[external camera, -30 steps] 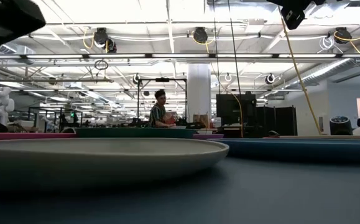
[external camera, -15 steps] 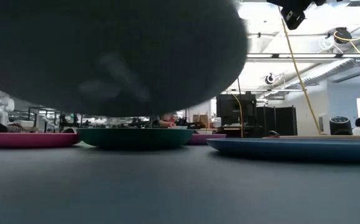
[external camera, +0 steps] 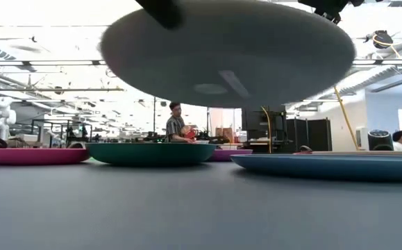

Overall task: Stack plastic plates
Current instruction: Stack the gray plate on top of the blue plate

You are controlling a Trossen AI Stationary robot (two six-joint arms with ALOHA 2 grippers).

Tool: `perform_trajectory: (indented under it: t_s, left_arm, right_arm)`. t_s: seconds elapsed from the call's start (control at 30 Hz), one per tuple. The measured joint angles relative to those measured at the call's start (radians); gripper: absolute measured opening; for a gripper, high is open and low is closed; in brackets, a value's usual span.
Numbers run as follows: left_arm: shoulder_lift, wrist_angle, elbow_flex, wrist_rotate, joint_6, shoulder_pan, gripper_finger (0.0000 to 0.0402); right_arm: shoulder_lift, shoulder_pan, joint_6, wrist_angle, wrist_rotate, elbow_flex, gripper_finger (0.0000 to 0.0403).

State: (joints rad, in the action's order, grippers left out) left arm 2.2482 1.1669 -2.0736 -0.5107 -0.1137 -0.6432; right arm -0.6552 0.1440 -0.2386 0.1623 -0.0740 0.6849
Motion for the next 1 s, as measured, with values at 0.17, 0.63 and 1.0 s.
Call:
perform_trajectory:
  t_s: [0.17, 0.63, 1.0]
  left_arm:
    - [-0.001, -0.054, 0.002, 0.044, 0.152, 0.067, 0.0012]
    - [-0.002, -0.201, 0.002, 0.184, 0.314, 0.254, 0.0012]
    - [0.032, -0.306, 0.004, 0.313, 0.299, 0.322, 0.0022]
  right_arm:
    - [0.0, 0.0, 0.0, 0.0, 0.0, 0.0, 0.0102]
    - [0.036, 0.0, 0.028, 0.002, 0.001, 0.0, 0.0102]
    - [0.051, 0.001, 0.046, 0.033, 0.079, 0.0, 0.0102]
